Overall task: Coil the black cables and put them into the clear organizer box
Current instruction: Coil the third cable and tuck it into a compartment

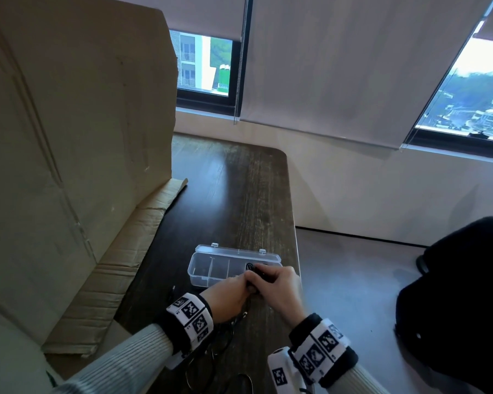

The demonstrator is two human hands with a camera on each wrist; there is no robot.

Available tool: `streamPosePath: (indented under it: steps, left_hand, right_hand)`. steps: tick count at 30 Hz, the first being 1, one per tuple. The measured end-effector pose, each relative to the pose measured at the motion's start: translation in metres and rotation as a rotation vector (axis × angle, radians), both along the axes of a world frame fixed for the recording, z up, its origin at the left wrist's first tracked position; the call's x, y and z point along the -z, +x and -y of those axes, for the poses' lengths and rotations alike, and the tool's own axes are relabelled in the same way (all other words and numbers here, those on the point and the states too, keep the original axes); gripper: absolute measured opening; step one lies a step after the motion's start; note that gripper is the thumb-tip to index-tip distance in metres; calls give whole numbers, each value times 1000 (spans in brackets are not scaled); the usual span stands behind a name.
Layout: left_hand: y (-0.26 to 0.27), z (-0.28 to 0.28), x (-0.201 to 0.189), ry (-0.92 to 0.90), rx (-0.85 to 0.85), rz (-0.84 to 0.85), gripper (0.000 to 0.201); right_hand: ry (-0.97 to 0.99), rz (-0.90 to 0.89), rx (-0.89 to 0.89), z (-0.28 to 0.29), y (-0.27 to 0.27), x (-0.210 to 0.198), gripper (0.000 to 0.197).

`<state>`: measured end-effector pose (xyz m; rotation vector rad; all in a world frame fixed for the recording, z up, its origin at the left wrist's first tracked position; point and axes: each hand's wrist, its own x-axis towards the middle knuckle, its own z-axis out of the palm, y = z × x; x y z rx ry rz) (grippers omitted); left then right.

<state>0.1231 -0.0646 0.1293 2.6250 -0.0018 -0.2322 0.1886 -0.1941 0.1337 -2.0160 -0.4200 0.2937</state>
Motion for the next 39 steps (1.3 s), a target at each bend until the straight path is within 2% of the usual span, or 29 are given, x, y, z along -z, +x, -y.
streamPosePath:
  steps: [2, 5, 9, 12, 15, 21, 24, 28, 34, 39]
  left_hand:
    - [4, 2, 4, -111, -137, 60, 36]
    - [10, -2, 17, -181, -182, 110, 38]
    - [18, -10, 45, -172, -225, 139, 34]
    - [19, -14, 51, -282, -299, 90, 31]
    - [21, -21, 55, -348, -360, 50, 30]
    - [39, -35, 63, -304, -420, 150, 27]
    - [39, -48, 72, -216, -447, 102, 28]
    - [28, -63, 89, -122, -433, 41, 30]
    - [17, -74, 110, -75, -468, 61, 29]
    - [18, -73, 118, -89, -413, 88, 30]
  right_hand:
    - [53, 14, 74, -7, -2, 1, 25]
    - [54, 11, 110, -15, 1, 4, 23]
    - [99, -158, 166, -25, 12, 16, 22]
    - [96, -326, 186, -32, 22, 25, 18]
    - [66, -390, 166, -41, 33, 30, 15]
    - [-52, -225, 144, -61, 64, 28, 15]
    - [-127, -125, 204, -67, 87, 28, 21]
    - [-244, -75, 207, -78, 109, 39, 20]
    - [-401, -58, 45, -96, 112, 67, 16]
    - [-561, -17, -69, -117, 108, 85, 13]
